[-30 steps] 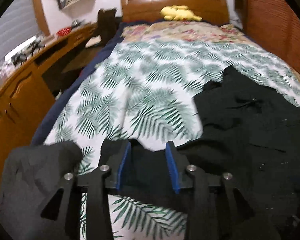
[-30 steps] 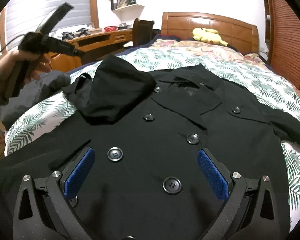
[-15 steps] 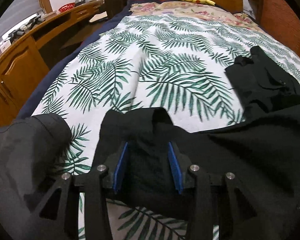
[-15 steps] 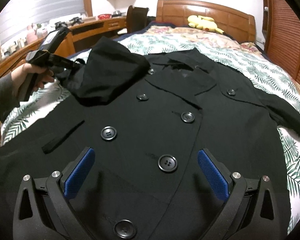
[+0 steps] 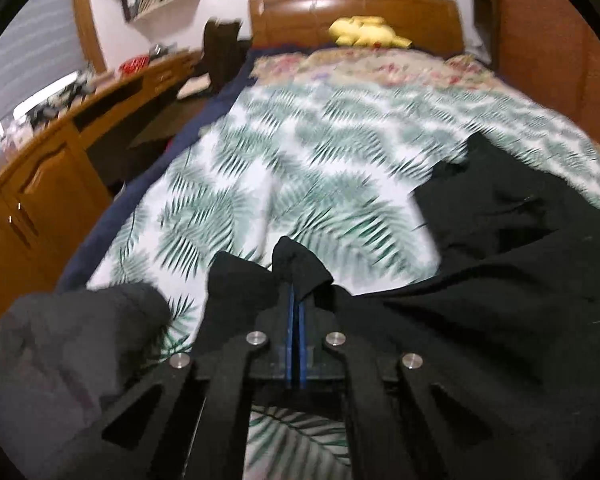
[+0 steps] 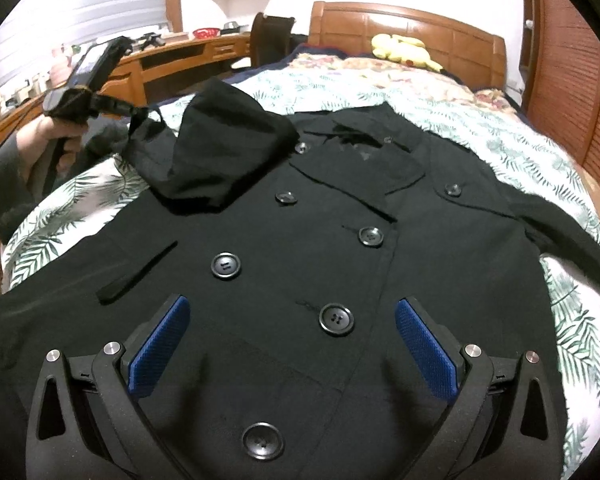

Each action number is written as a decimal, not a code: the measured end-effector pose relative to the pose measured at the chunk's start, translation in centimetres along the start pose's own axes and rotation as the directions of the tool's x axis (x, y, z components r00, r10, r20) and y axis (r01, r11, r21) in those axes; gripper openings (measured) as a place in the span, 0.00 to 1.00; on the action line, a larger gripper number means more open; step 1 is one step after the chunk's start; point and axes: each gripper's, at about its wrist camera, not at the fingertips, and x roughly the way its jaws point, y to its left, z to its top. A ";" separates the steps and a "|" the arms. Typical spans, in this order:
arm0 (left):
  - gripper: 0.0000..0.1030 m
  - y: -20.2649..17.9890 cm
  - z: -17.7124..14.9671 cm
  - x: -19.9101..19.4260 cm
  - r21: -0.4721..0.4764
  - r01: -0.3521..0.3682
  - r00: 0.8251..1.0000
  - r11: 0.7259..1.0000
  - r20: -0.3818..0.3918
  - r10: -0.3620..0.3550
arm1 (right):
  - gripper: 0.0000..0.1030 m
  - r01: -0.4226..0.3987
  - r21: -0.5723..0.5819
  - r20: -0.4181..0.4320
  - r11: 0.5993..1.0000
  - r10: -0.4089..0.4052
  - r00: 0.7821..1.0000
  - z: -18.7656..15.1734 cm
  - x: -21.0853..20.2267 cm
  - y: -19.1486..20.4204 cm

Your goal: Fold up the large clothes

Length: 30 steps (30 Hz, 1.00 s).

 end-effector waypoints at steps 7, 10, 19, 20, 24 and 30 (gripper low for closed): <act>0.00 -8.2 3.5 -8.1 0.121 0.110 0.985 0.987 0.121 -0.125 | 1.00 0.055 0.050 0.039 0.997 -0.057 0.998 -0.5 -3.0 -2.8; 0.00 -12.3 4.4 -11.3 0.179 0.150 0.972 0.972 0.155 -0.179 | 1.00 0.083 0.082 0.050 0.993 -0.087 0.995 -1.2 -4.5 -4.7; 0.00 -22.2 3.6 -17.6 0.319 0.220 0.942 0.922 0.175 -0.286 | 1.00 0.168 0.168 0.043 0.971 -0.178 0.983 -4.9 -8.3 -10.3; 0.00 -23.1 3.4 -18.1 0.332 0.229 0.940 0.915 0.169 -0.296 | 1.00 0.176 0.176 0.042 0.968 -0.186 0.982 -5.4 -8.7 -10.9; 0.02 -26.8 3.0 -20.3 0.387 0.294 0.924 0.874 0.118 -0.363 | 1.00 0.195 0.212 0.046 0.958 -0.209 0.977 -6.7 -10.4 -13.0; 0.13 -31.2 2.0 -23.6 0.458 0.402 0.881 0.793 0.044 -0.471 | 1.00 0.202 0.255 0.061 0.945 -0.225 0.973 -7.5 -12.4 -15.1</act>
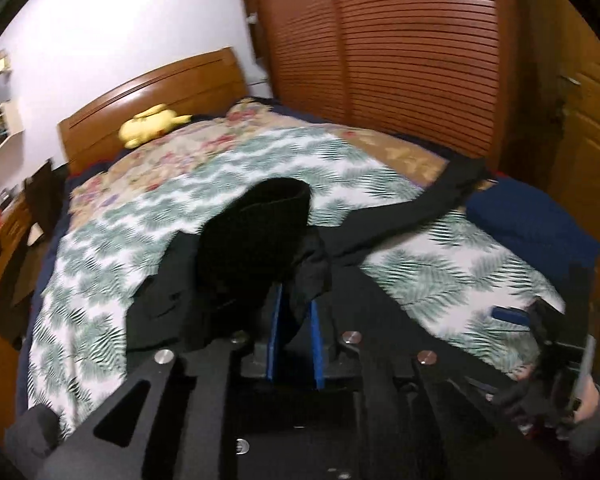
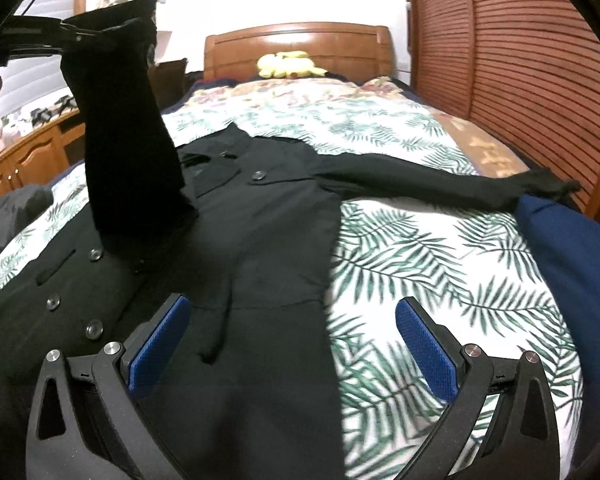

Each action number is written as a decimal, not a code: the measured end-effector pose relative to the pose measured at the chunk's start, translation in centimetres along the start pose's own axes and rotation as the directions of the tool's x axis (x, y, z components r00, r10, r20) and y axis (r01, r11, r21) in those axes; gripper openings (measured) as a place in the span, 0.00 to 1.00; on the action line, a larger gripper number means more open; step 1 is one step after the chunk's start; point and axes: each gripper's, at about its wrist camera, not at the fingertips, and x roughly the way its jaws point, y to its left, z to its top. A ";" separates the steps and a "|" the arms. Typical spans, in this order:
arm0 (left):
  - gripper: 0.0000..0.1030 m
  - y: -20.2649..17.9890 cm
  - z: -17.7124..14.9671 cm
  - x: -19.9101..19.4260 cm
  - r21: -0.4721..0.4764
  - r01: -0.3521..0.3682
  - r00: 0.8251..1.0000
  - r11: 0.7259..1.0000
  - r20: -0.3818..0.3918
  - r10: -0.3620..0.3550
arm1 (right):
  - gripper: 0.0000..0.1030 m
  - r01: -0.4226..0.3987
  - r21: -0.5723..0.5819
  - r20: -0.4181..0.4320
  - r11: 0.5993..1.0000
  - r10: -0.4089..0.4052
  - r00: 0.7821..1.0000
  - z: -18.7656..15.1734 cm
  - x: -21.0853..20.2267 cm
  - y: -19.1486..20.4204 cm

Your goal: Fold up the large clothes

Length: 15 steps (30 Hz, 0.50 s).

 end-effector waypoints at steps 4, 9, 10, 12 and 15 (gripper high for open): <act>0.19 -2.8 -0.2 -0.8 0.026 0.055 0.999 0.998 0.001 -0.055 | 1.00 0.001 0.007 0.019 1.000 -0.001 1.000 0.3 -1.0 -0.6; 0.22 -4.0 -2.0 -0.7 0.014 0.094 0.995 0.995 -0.021 -0.094 | 1.00 0.004 0.021 0.028 1.000 -0.005 1.000 0.6 -1.4 -1.1; 0.22 -3.9 -2.7 -0.5 0.002 0.103 0.994 0.995 -0.028 -0.103 | 1.00 0.005 0.023 0.028 1.000 -0.005 1.000 0.6 -1.3 -1.2; 0.23 -3.5 -4.3 0.1 -0.031 0.118 0.991 0.992 -0.052 -0.120 | 1.00 0.008 0.028 0.026 1.000 -0.009 1.000 0.6 -1.3 -1.4; 0.25 -2.9 -6.9 1.5 -0.056 0.113 0.989 0.992 -0.094 -0.118 | 1.00 0.009 0.032 0.021 0.999 -0.009 1.000 0.6 -1.1 -1.6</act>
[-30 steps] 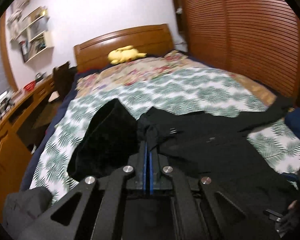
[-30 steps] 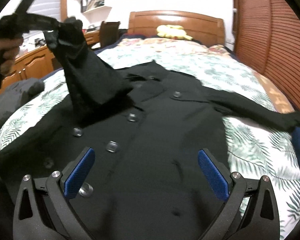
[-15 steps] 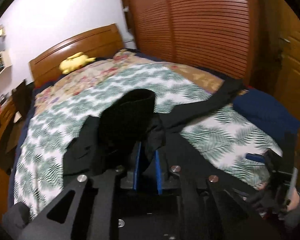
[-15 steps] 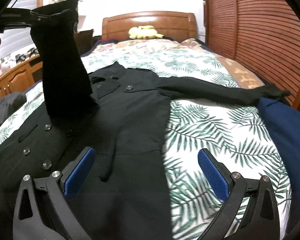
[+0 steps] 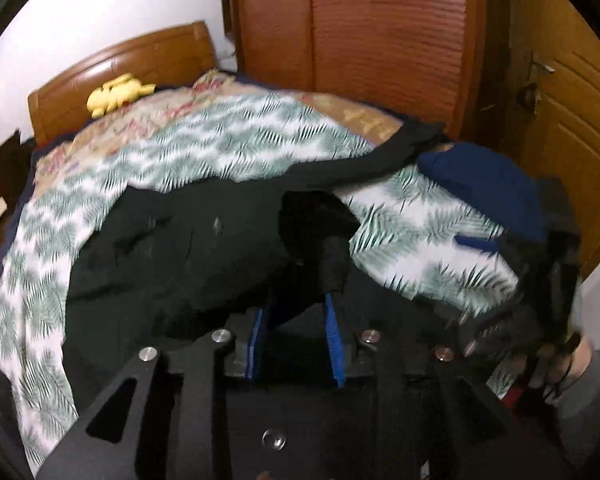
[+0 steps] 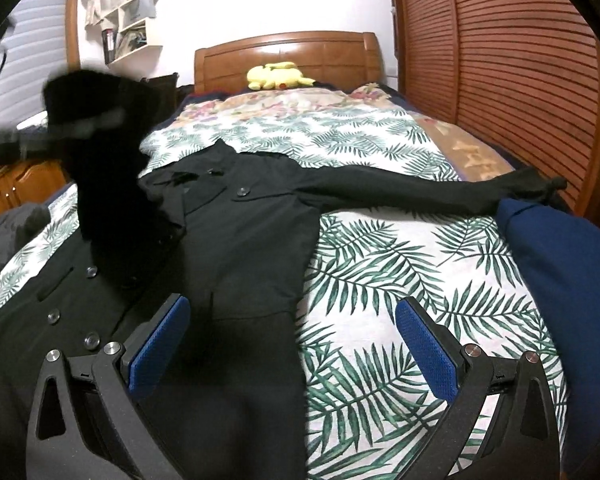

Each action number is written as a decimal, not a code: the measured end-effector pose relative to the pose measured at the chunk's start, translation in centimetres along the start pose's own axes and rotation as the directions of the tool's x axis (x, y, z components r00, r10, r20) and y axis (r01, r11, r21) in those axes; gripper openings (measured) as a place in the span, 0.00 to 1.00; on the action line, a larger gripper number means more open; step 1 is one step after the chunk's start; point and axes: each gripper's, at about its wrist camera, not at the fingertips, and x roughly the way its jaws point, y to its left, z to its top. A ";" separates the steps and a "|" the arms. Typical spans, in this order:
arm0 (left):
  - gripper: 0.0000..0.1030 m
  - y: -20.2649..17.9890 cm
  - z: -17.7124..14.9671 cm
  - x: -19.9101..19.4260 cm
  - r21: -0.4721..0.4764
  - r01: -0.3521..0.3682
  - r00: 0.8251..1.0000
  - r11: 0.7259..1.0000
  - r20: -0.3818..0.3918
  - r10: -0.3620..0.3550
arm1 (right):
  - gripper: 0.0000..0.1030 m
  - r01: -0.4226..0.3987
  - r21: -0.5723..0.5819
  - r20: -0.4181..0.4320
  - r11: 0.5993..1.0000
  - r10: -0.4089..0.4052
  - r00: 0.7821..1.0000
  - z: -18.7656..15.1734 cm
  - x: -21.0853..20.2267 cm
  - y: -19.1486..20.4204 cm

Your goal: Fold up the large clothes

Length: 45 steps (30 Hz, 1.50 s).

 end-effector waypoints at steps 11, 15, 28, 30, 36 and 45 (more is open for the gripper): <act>0.32 0.9 -8.3 0.3 -0.066 0.039 0.995 0.997 -0.084 -0.044 | 1.00 -0.016 -0.036 -0.008 0.999 0.016 1.000 1.0 1.0 2.2; 0.33 2.1 -9.9 -1.2 -0.089 0.011 0.998 0.996 -0.054 -0.016 | 1.00 -0.029 -0.050 -0.008 0.998 0.028 1.000 1.4 1.4 3.2; 0.35 8.4 -13.3 -3.8 -0.218 -0.096 0.994 0.971 0.024 0.104 | 0.94 -0.101 -0.083 -0.184 0.991 0.085 0.979 -0.9 6.9 4.1; 0.35 9.1 -13.5 -3.9 -0.227 -0.113 0.992 0.967 0.033 0.124 | 0.79 -0.138 -0.055 -0.198 0.989 0.124 0.972 -1.3 7.1 3.8; 0.36 10.8 -12.6 -3.3 -0.248 -0.142 0.983 0.958 0.077 0.165 | 0.20 -0.216 -0.068 -0.220 0.974 0.196 0.956 -2.2 6.6 4.6; 0.36 13.0 -9.9 -1.4 -0.287 -0.131 0.972 0.949 0.152 0.180 | 0.05 -0.132 -0.097 -0.093 0.986 0.123 0.988 -0.7 3.4 4.7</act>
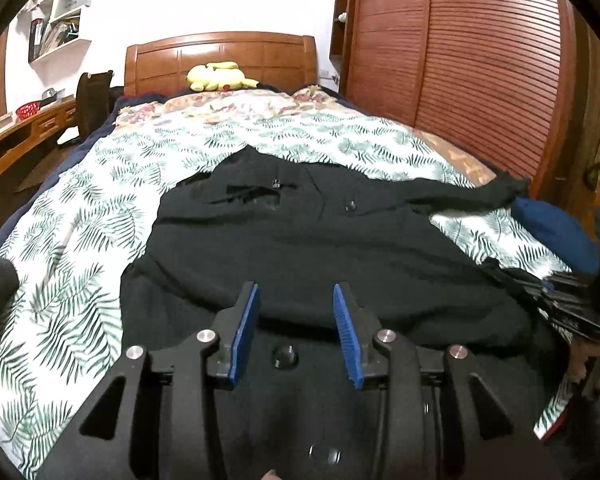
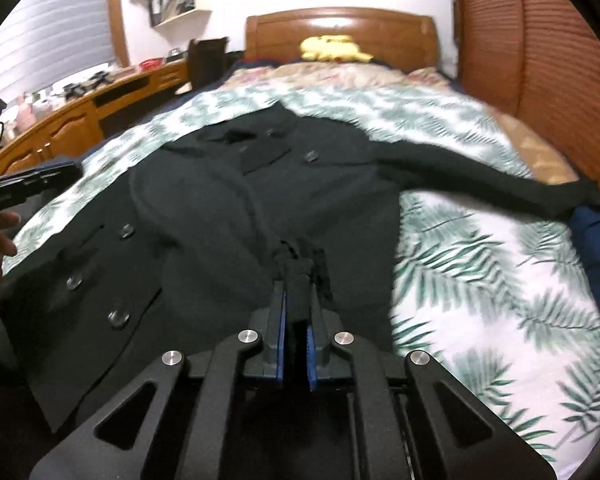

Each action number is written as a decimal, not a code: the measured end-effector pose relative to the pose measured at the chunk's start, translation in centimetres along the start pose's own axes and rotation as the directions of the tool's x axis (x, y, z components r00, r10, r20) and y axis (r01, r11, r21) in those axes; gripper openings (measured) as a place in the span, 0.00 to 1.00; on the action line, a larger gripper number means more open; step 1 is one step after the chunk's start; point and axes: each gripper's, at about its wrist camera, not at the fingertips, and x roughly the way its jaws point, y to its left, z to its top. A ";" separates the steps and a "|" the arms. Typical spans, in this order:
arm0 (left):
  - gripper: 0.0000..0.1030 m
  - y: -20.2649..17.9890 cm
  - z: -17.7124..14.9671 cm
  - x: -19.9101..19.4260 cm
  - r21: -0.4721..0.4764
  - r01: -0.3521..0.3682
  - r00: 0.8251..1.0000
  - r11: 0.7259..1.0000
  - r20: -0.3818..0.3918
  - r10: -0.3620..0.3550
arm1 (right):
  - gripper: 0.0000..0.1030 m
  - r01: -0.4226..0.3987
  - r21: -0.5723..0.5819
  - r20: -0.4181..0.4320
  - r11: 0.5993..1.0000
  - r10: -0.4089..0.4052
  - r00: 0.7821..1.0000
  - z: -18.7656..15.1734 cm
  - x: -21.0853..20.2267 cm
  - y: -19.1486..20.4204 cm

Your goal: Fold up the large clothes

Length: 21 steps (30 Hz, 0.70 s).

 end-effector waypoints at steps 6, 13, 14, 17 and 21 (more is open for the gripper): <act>0.36 -0.8 1.5 2.1 0.016 0.004 0.999 1.000 0.034 -0.004 | 0.53 0.056 -0.054 -0.028 0.997 -0.057 0.998 0.3 0.0 -0.1; 0.36 -1.2 2.0 4.5 0.005 0.007 0.999 1.000 0.040 -0.007 | 0.56 0.028 -0.052 -0.035 0.998 -0.029 0.999 0.8 0.9 -0.4; 0.36 -1.1 1.8 4.8 0.005 0.002 0.999 1.000 0.040 -0.002 | 0.56 0.009 -0.051 -0.040 0.999 -0.011 0.999 0.8 1.3 -0.3; 0.36 -1.0 1.0 5.4 0.001 -0.002 0.999 1.000 0.041 0.002 | 0.56 -0.025 -0.056 -0.070 0.998 0.022 0.997 0.5 2.6 0.2; 0.36 -0.6 0.2 6.0 0.001 0.002 0.999 1.000 0.047 -0.002 | 0.57 -0.007 -0.072 -0.138 0.997 -0.003 0.990 -1.2 5.7 0.3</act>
